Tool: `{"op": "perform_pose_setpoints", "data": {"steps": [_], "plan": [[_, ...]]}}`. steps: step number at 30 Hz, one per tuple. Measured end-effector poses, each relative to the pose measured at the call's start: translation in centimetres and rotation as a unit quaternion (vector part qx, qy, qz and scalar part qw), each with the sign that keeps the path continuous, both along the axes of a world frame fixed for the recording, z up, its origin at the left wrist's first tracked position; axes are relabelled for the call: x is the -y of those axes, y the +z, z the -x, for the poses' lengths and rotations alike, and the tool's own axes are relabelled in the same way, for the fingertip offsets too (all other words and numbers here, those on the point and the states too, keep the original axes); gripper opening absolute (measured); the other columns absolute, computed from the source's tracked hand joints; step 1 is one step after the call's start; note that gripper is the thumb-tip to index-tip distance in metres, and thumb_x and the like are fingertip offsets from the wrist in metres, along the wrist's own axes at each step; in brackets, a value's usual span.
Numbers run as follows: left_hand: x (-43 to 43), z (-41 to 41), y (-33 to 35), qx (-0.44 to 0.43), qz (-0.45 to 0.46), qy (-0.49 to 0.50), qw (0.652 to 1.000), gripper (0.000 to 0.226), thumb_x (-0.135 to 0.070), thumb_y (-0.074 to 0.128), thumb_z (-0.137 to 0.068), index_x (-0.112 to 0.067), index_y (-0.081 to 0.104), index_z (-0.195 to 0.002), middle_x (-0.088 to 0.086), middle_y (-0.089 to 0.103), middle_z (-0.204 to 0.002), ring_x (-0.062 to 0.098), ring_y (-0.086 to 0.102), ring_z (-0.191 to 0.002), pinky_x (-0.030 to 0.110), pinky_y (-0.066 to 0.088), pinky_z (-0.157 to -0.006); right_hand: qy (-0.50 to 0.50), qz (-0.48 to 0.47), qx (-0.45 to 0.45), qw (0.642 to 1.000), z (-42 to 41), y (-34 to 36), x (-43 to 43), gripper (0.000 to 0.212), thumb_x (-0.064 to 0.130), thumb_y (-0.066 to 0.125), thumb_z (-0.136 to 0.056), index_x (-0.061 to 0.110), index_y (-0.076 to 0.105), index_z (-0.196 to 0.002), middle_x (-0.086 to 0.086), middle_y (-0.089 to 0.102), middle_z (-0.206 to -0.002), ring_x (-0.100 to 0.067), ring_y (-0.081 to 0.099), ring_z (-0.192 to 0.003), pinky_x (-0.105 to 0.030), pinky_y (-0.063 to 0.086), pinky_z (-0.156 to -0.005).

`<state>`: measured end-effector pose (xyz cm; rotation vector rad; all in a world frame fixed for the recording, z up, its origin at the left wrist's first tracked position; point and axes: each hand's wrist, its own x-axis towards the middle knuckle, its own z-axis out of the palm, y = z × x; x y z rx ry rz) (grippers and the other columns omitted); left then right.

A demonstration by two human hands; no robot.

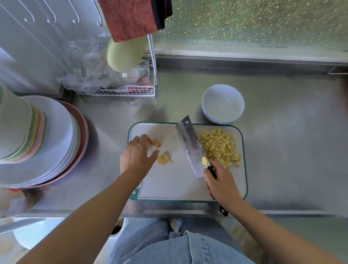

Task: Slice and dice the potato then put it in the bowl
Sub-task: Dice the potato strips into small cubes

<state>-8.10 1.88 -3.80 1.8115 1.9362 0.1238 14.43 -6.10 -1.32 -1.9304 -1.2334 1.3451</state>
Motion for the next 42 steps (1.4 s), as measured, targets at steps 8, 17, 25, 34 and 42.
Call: {"op": "perform_pose_setpoints", "data": {"steps": [8,17,25,34,42], "plan": [[-1.7,-0.8,-0.3,-0.013,0.024,0.019,0.999,0.011,-0.033,0.064,-0.091,-0.024,0.067,-0.097,0.001,0.052,-0.108,0.021,0.056,-0.099,0.035,0.051,-0.073,-0.006,0.004,0.006,1.0,0.3,-0.2,0.0,0.024,0.015,0.047,-0.094,0.016,0.037,-0.072,-0.008,0.046,-0.057,-0.015,0.039,-0.044,-0.029,0.035,-0.046],[-1.4,-1.2,-0.7,0.006,-0.004,-0.011,1.0,0.022,-0.034,0.065,-0.09,-0.023,0.058,-0.108,0.0,0.057,-0.108,0.021,0.058,-0.096,0.033,0.053,-0.073,0.007,0.012,0.021,1.0,0.0,0.0,0.0,0.022,0.018,0.048,-0.094,0.01,0.038,-0.075,-0.009,0.047,-0.06,-0.012,0.039,-0.043,-0.03,0.036,-0.047],[-2.7,-1.7,-0.8,0.031,0.061,0.05,0.996,0.024,-0.036,0.074,-0.082,-0.023,0.066,-0.1,0.001,0.059,-0.107,0.02,0.057,-0.102,0.032,0.051,-0.078,0.02,0.019,0.046,0.999,-0.1,-0.2,0.2,0.021,0.022,0.048,-0.092,0.007,0.041,-0.08,-0.007,0.05,-0.06,-0.016,0.041,-0.048,-0.034,0.038,-0.052],[-1.8,0.5,-0.6,0.243,0.115,0.133,0.954,0.015,-0.023,0.079,-0.078,-0.02,0.066,-0.083,-0.007,0.069,-0.08,0.015,0.064,-0.079,0.023,0.051,-0.068,0.026,0.022,0.043,0.998,-0.4,-0.3,0.2,0.02,0.022,0.048,-0.093,0.004,0.046,-0.086,-0.009,0.049,-0.063,-0.017,0.042,-0.051,-0.034,0.039,-0.052],[-0.6,0.2,0.1,0.165,0.156,0.041,0.973,0.007,-0.026,0.078,-0.079,-0.026,0.071,-0.077,-0.007,0.068,-0.08,0.011,0.061,-0.076,0.021,0.044,-0.068,0.044,0.014,0.039,0.998,-0.7,-0.1,0.2,0.02,0.021,0.048,-0.093,0.004,0.044,-0.086,-0.011,0.048,-0.061,-0.019,0.042,-0.05,-0.035,0.039,-0.049]]}}
